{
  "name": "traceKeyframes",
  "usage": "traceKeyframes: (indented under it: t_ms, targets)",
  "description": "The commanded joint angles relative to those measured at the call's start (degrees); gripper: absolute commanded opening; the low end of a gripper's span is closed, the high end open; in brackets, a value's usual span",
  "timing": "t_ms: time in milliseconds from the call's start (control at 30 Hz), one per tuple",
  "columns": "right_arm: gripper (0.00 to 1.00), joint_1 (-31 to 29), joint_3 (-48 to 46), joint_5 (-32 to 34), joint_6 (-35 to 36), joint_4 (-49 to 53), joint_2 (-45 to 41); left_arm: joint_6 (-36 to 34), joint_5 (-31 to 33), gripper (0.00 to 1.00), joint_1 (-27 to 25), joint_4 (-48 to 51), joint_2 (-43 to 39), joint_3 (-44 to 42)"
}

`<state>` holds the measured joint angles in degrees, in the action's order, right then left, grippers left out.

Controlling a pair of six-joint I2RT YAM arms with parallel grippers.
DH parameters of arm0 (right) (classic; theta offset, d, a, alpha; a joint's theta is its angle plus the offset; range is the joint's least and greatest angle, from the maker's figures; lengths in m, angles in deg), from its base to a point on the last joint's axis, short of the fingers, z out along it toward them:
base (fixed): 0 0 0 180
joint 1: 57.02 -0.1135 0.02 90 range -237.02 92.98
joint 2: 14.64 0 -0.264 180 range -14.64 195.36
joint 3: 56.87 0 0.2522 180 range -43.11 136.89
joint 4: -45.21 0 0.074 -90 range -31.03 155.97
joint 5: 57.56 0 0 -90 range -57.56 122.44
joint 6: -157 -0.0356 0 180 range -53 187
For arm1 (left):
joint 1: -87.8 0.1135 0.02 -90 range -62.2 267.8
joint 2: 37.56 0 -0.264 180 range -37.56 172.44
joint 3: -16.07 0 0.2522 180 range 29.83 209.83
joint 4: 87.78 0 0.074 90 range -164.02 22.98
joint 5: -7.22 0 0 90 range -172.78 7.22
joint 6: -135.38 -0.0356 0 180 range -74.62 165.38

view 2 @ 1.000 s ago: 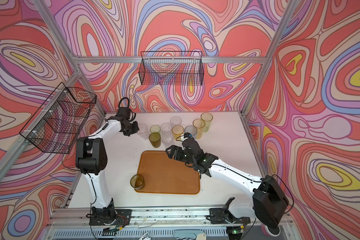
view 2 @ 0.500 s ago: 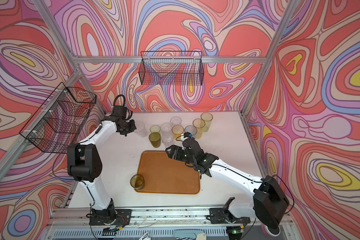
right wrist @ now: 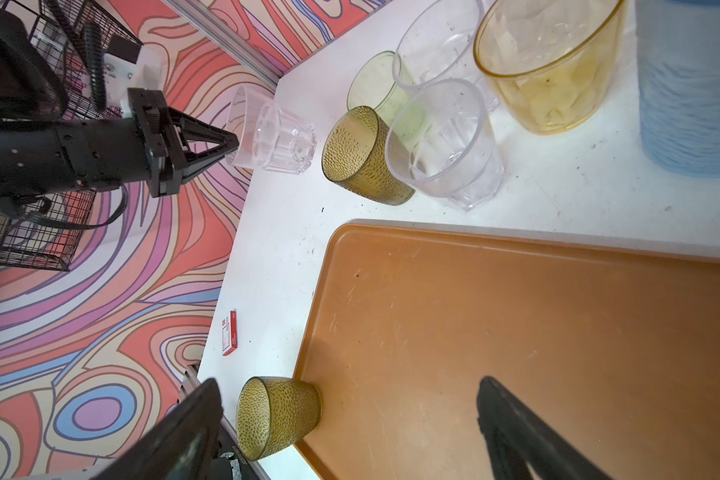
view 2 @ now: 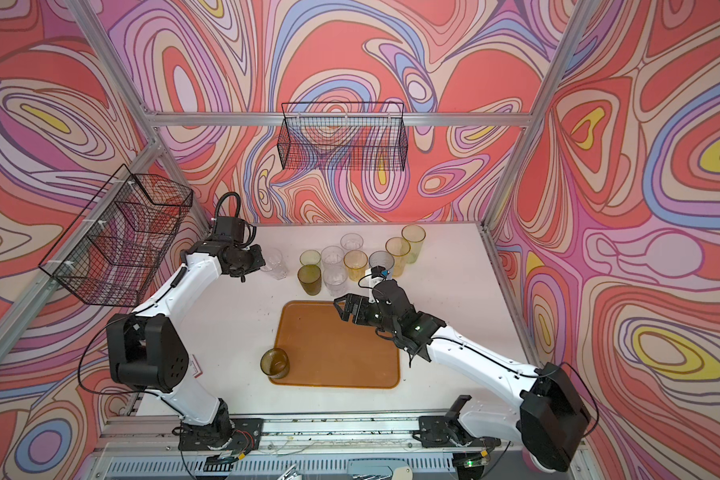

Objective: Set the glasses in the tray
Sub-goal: 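Lift the clear glass with the left gripper and carry it over the tray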

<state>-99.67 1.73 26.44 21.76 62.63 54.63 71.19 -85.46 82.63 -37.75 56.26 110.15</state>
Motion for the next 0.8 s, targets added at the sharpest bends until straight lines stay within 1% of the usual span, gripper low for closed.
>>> traceKeyframes:
  t_ms: [0, 233, 333, 533, 767]
  targets:
    - [0.98, 0.33, -1.13, 0.69, 1.8, -1.21, -1.16, 0.99, 2.04, 0.0, -0.95, 2.53, -4.54, -1.46]
    - [0.98, 0.29, -1.86, 0.99, 2.69, -1.31, -0.73, 0.89, 3.45, 0.0, -2.83, 7.22, -9.72, -3.4]
    - [0.98, 0.31, -1.86, 0.02, 3.53, -1.23, -0.16, 0.88, 4.51, 0.0, -4.04, 9.52, -11.63, -3.8]
    - [0.98, 0.32, -1.64, -2.32, 5.54, -1.99, 0.16, 0.48, 4.31, 0.0, -6.73, 14.04, -16.01, -4.1]
    - [0.98, 0.29, -1.15, -2.88, 8.01, -0.78, -0.34, 0.12, 2.63, 0.0, -9.47, 17.44, -21.36, -6.56]
